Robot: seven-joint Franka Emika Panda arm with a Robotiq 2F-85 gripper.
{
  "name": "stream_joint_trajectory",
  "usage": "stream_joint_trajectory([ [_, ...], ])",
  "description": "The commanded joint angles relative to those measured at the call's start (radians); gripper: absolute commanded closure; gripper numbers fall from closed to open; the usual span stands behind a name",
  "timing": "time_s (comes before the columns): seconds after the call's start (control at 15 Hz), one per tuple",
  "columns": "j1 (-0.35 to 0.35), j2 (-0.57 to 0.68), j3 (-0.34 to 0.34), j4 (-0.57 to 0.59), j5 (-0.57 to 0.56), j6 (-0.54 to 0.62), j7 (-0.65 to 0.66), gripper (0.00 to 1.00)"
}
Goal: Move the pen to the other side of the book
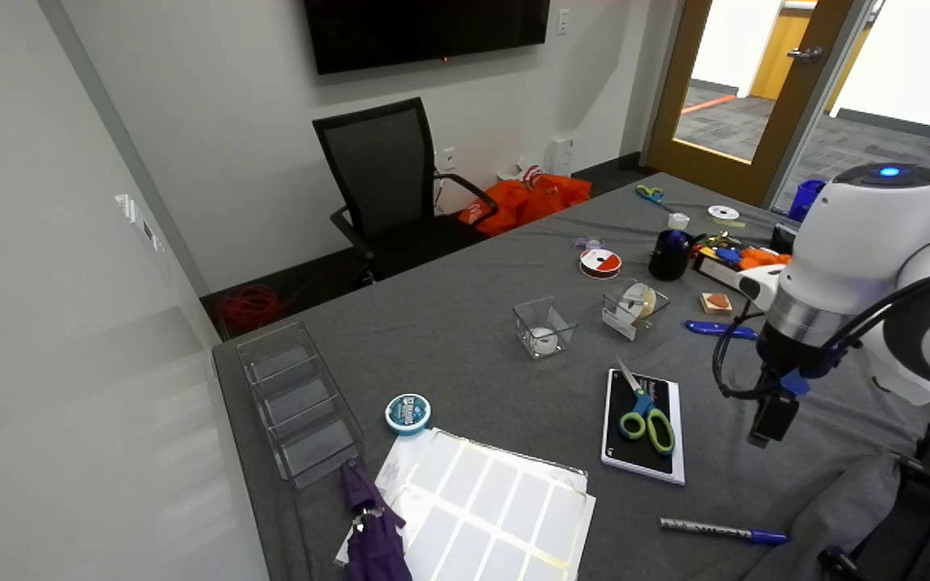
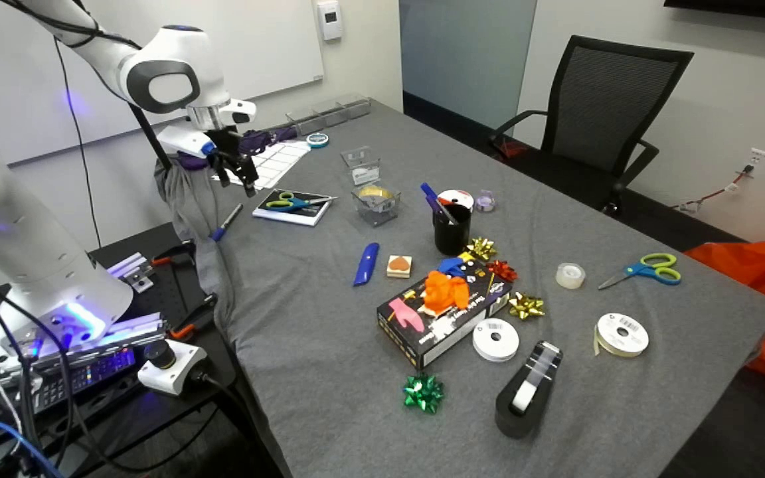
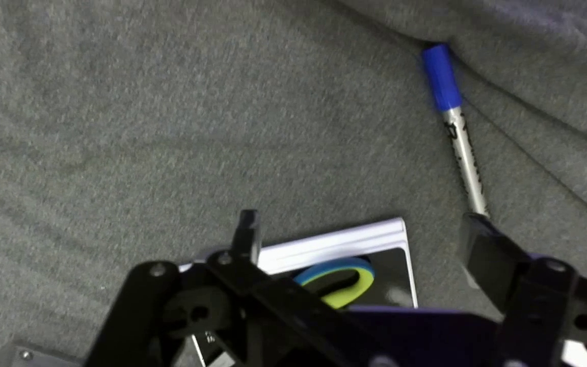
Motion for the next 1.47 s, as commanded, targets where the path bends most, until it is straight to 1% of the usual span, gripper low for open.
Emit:
stream_joint_trajectory([
  [0.0,-0.005,0.12,0.043,0.036,-0.035,-0.014,0.074,0.0],
  [0.13,0.007,0.187,0.057,0.064,0.027,-0.003,0.064,0.0],
  [0.27,0.005,0.263,0.074,0.112,0.074,-0.018,0.069,0.0],
  [0.4,0.001,0.335,0.085,0.161,0.081,-0.018,0.103,0.0],
  [0.6,0.006,0.431,0.085,0.238,0.061,-0.051,0.17,0.0],
  [0.67,0.01,0.447,0.084,0.246,0.051,-0.06,0.185,0.0],
  [0.73,0.011,0.447,0.087,0.233,0.039,-0.045,0.171,0.0],
  [0.93,0.014,0.455,0.094,0.215,0.003,-0.062,0.146,0.0],
  [1.4,0.06,0.48,0.091,0.213,-0.109,-0.071,0.182,0.0],
])
